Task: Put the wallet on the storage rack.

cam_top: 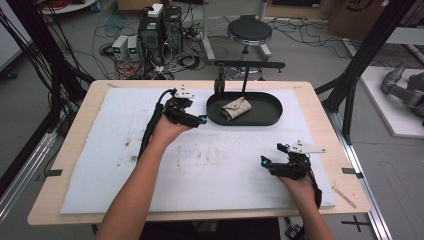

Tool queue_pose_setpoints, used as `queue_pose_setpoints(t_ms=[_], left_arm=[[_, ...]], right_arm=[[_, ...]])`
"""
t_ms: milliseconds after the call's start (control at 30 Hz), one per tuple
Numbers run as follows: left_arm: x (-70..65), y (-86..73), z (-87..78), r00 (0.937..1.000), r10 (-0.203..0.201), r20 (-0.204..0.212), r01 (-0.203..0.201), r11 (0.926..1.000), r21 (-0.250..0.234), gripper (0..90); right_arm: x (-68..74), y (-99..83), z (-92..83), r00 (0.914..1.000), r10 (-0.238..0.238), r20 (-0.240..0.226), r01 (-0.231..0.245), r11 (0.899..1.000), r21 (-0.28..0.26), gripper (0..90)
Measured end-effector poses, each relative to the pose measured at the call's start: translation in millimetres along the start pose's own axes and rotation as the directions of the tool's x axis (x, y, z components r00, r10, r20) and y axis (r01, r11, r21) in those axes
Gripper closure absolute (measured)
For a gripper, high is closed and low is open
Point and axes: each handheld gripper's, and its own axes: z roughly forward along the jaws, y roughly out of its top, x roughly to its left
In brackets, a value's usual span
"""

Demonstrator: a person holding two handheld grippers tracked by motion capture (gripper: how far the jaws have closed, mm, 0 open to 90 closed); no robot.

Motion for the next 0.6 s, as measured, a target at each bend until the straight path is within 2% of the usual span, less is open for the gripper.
queue_pose_setpoints(t_ms=[167, 233, 300, 600], left_arm=[[-0.1, -22.4, -26.6, 0.9998, -0.019, -0.005, 0.019, 0.9992, -0.035, 19.6], [0.3, -31.9, -35.7, 0.9994, -0.024, -0.024, 0.023, 0.9986, -0.047, 19.6], [0.5, -42.2, -44.2, 0.9990, -0.036, -0.026, 0.034, 0.9974, -0.064, 19.5], [-7.6, -86.0, -69.8, 0.9971, -0.066, -0.039, 0.061, 0.9931, -0.100, 19.3]], right_arm=[[-1.7, 0.2, -0.5, 1.0000, 0.004, 0.002, -0.004, 1.000, -0.005, 14.8], [-1.5, 0.3, -0.4, 1.0000, 0.004, 0.002, -0.004, 1.000, -0.005, 14.9], [-1.0, 0.4, -0.1, 1.0000, 0.002, 0.004, -0.002, 1.000, -0.006, 14.9], [2.9, -0.3, 3.5, 0.9999, -0.012, 0.005, 0.012, 1.000, 0.011, 14.8]])
